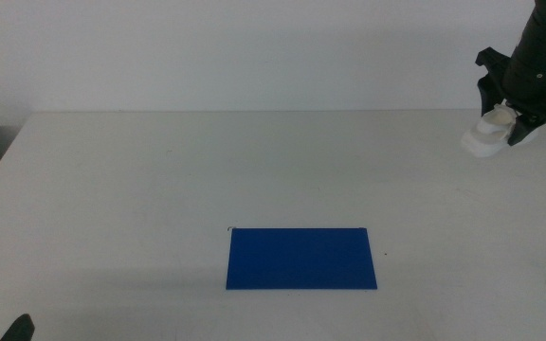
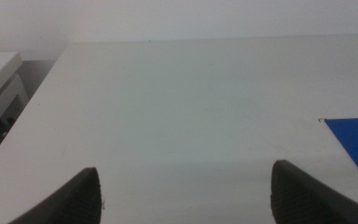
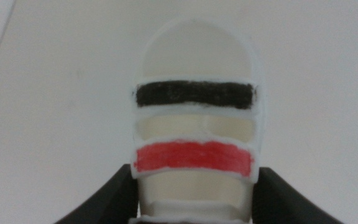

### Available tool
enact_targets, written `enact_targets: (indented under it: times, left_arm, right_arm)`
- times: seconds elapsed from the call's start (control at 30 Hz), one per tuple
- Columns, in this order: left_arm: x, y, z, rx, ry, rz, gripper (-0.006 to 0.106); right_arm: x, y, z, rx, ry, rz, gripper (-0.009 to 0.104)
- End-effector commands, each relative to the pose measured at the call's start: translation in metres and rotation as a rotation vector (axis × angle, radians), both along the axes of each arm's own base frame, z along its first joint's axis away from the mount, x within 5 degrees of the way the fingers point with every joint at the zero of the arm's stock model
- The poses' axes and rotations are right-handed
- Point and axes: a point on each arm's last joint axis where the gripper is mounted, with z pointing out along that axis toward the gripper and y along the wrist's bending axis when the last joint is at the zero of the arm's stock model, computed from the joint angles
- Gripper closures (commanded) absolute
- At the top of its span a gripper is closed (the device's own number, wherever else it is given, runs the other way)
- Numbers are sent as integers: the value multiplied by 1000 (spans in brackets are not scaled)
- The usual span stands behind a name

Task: Use one arm to grab the shoe from the table and place it on the mat.

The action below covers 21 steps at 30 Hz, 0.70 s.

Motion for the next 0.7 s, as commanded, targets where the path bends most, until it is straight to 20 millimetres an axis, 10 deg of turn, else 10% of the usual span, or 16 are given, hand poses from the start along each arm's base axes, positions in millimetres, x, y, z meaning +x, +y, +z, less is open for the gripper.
enact_targets:
  times: [0.0,0.67]
  left_arm:
    - [1,0,6,-16,-86,4,7]
    - [1,0,6,-17,-86,4,7]
  right_arm:
    - [-33,7,44,-11,-29,-22,99]
    - [-141,201,42,37,-2,152,99]
